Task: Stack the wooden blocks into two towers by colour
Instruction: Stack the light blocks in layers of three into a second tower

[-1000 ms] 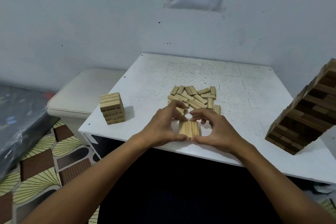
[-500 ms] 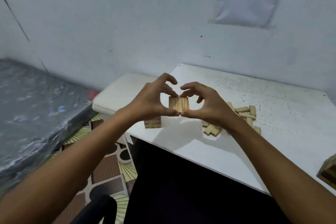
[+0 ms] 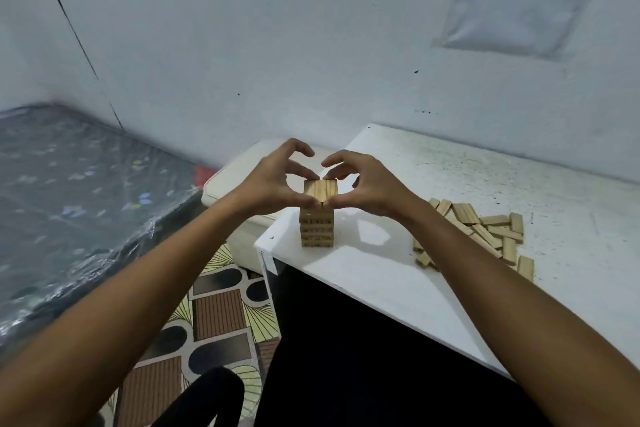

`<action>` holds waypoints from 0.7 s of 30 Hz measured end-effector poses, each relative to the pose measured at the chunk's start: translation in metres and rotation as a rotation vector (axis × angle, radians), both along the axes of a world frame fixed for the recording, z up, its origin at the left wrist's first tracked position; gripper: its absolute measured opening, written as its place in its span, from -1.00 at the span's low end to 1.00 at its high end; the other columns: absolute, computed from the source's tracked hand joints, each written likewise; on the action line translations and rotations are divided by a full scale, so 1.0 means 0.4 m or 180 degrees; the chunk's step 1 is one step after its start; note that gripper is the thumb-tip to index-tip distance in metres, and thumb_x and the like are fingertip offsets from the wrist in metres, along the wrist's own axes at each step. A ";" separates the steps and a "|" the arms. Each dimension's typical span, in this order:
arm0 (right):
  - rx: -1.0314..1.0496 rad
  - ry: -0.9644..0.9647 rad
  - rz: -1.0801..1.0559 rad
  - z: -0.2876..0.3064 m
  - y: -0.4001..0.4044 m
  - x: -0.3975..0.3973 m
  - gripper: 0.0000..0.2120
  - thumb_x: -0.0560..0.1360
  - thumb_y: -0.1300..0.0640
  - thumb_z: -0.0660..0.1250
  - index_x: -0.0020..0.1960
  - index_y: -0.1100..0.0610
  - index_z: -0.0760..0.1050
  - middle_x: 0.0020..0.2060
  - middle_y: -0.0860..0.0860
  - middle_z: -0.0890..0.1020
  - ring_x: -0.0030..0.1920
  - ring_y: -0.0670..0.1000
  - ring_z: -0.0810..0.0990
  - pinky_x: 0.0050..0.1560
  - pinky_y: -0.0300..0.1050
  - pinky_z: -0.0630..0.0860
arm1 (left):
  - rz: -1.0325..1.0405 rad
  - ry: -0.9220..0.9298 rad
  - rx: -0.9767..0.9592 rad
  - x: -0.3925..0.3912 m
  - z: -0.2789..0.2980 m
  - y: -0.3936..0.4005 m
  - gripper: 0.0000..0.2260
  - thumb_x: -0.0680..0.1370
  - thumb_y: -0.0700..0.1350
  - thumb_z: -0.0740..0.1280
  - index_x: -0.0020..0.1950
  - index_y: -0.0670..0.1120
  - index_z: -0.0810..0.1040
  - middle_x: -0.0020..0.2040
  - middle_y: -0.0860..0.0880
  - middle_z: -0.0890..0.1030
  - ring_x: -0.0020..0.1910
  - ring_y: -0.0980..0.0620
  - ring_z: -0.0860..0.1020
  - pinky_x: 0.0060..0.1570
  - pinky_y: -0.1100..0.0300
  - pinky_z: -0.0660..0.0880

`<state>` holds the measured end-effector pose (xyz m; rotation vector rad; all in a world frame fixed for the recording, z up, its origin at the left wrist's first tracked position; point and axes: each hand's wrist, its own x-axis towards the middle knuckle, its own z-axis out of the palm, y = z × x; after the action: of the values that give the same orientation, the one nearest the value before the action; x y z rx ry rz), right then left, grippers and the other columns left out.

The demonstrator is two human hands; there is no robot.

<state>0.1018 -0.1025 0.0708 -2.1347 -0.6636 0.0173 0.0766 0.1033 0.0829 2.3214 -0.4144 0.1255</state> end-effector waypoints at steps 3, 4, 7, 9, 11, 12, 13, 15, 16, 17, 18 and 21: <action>0.0003 0.0040 0.0009 -0.013 0.006 0.002 -0.45 0.27 0.13 0.59 0.20 -0.01 0.50 0.01 -0.07 0.65 0.13 -0.09 0.55 -0.08 -0.29 0.36 | 0.0033 0.0056 0.0047 0.003 -0.012 0.006 -0.36 0.28 -0.07 0.63 0.22 0.05 0.34 0.06 0.07 0.66 0.13 0.04 0.57 0.16 0.05 0.48; 0.0002 0.0047 0.0010 -0.017 0.007 0.002 -0.45 0.27 0.13 0.59 0.21 -0.01 0.50 0.01 -0.06 0.65 0.14 -0.08 0.55 -0.08 -0.28 0.36 | 0.0029 0.0071 0.0060 0.003 -0.014 0.007 -0.36 0.28 -0.07 0.63 0.22 0.05 0.34 0.06 0.07 0.66 0.13 0.04 0.56 0.18 0.04 0.47; 0.0000 0.0053 0.0022 -0.022 0.009 0.001 -0.45 0.27 0.13 0.59 0.21 -0.01 0.50 0.02 -0.06 0.65 0.13 -0.08 0.55 -0.08 -0.28 0.37 | 0.0010 0.0076 0.0077 0.000 -0.017 0.009 -0.37 0.30 -0.07 0.62 0.22 0.06 0.34 0.09 0.05 0.66 0.15 0.02 0.56 0.20 0.03 0.45; -0.0011 0.0047 0.0031 -0.024 0.011 0.001 -0.44 0.28 0.13 0.59 0.22 0.00 0.49 0.03 -0.05 0.65 0.14 -0.08 0.55 -0.08 -0.29 0.37 | 0.0009 0.0075 0.0083 -0.002 -0.018 0.010 -0.37 0.30 -0.07 0.62 0.22 0.06 0.34 0.09 0.05 0.66 0.15 0.02 0.55 0.20 0.04 0.45; -0.0021 0.0044 0.0039 -0.025 0.012 0.001 -0.44 0.28 0.13 0.58 0.23 0.00 0.49 0.03 -0.05 0.65 0.14 -0.08 0.55 -0.08 -0.29 0.38 | 0.0011 0.0092 0.0083 -0.002 -0.020 0.013 -0.37 0.29 -0.08 0.62 0.23 0.05 0.34 0.08 0.05 0.66 0.14 0.03 0.55 0.19 0.05 0.45; -0.0024 0.0044 0.0044 -0.026 0.012 0.001 -0.44 0.28 0.13 0.58 0.23 0.00 0.49 0.03 -0.05 0.65 0.14 -0.08 0.55 -0.08 -0.29 0.38 | 0.0012 0.0104 0.0079 -0.002 -0.021 0.014 -0.37 0.29 -0.08 0.62 0.23 0.05 0.34 0.08 0.05 0.66 0.14 0.04 0.55 0.18 0.06 0.45; -0.0029 0.0042 0.0048 -0.026 0.012 0.000 -0.44 0.28 0.13 0.58 0.24 -0.01 0.49 0.03 -0.05 0.65 0.14 -0.08 0.55 -0.07 -0.28 0.38 | 0.0015 0.0116 0.0072 -0.002 -0.022 0.014 -0.36 0.29 -0.09 0.62 0.23 0.05 0.35 0.08 0.05 0.66 0.14 0.05 0.56 0.18 0.07 0.45; -0.0041 0.0035 0.0050 -0.029 0.012 0.000 -0.44 0.29 0.13 0.58 0.24 -0.01 0.48 0.04 -0.05 0.64 0.15 -0.08 0.54 -0.06 -0.27 0.39 | 0.0015 0.0126 0.0062 -0.001 -0.025 0.014 -0.37 0.29 -0.10 0.62 0.23 0.04 0.35 0.09 0.04 0.66 0.12 0.08 0.55 0.16 0.10 0.44; -0.0044 0.0030 0.0049 -0.030 0.011 0.000 -0.43 0.29 0.12 0.58 0.24 -0.02 0.48 0.04 -0.05 0.64 0.14 -0.08 0.54 -0.06 -0.27 0.39 | 0.0011 0.0123 0.0064 -0.002 -0.025 0.012 -0.37 0.29 -0.11 0.62 0.22 0.04 0.35 0.09 0.05 0.66 0.11 0.09 0.55 0.15 0.12 0.44; -0.0046 0.0024 0.0048 -0.031 0.011 0.000 -0.43 0.29 0.12 0.58 0.24 -0.02 0.48 0.04 -0.05 0.64 0.14 -0.07 0.54 -0.06 -0.26 0.39 | 0.0008 0.0123 0.0063 -0.002 -0.026 0.011 -0.38 0.30 -0.11 0.62 0.22 0.05 0.35 0.09 0.05 0.65 0.11 0.09 0.54 0.15 0.13 0.43; -0.0045 0.0020 0.0046 -0.032 0.011 0.000 -0.43 0.29 0.12 0.58 0.25 -0.02 0.48 0.04 -0.05 0.64 0.14 -0.07 0.54 -0.06 -0.26 0.39 | 0.0002 0.0124 0.0058 -0.001 -0.027 0.010 -0.38 0.30 -0.12 0.61 0.22 0.05 0.35 0.09 0.06 0.65 0.11 0.08 0.54 0.15 0.14 0.43; -0.0036 0.0028 0.0040 -0.034 0.011 0.000 -0.43 0.29 0.12 0.58 0.25 -0.02 0.48 0.04 -0.05 0.64 0.14 -0.08 0.54 -0.06 -0.28 0.39 | 0.0005 0.0137 0.0036 0.001 -0.033 0.011 -0.39 0.30 -0.12 0.61 0.22 0.05 0.36 0.09 0.05 0.65 0.14 0.06 0.55 0.16 0.11 0.44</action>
<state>0.1020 -0.0983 0.0574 -2.1402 -0.6734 0.0373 0.0770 0.1076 0.0699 2.3312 -0.3928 0.0739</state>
